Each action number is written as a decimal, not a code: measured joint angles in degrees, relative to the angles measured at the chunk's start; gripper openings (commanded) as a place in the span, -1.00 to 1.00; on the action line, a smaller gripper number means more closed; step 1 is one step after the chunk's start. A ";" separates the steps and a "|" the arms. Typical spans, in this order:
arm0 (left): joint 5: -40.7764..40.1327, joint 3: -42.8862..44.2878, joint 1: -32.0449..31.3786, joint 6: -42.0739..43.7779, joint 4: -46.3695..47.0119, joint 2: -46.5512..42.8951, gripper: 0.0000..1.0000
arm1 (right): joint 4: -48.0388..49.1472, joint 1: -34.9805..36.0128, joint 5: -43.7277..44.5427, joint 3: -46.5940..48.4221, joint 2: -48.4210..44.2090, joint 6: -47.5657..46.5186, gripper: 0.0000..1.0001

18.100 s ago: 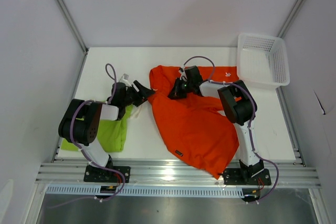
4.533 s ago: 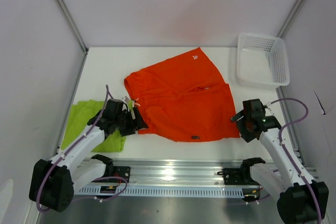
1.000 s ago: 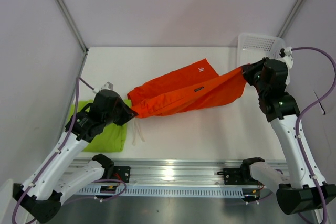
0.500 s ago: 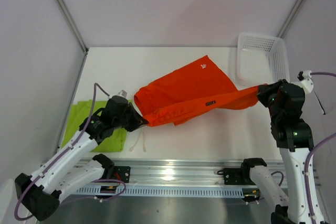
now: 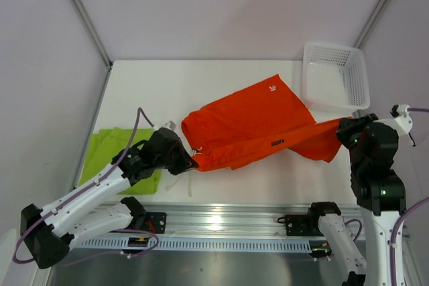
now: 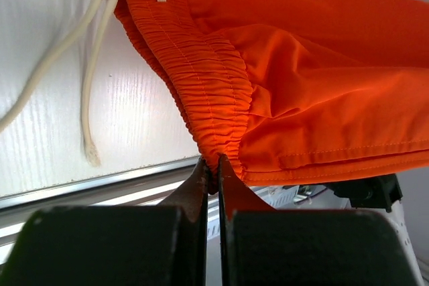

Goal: Fold and stack the shorts
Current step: Fold the shorts

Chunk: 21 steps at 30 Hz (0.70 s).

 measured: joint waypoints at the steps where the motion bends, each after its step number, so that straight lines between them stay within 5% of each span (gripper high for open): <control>1: -0.44 0.07 0.37 -0.20 -0.44 -1.09 -1.00 | 0.61 0.00 -0.72 0.74 1.60 -0.48 -1.00; 10: -0.42 9.22 15.56 3.45 -4.98 0.48 -1.00 | 10.08 0.11 -8.96 6.84 23.06 -3.61 -1.00; 21: 1.70 13.53 25.90 9.31 -5.25 10.29 -1.00 | 20.48 1.81 -19.23 12.85 41.38 -6.05 -1.00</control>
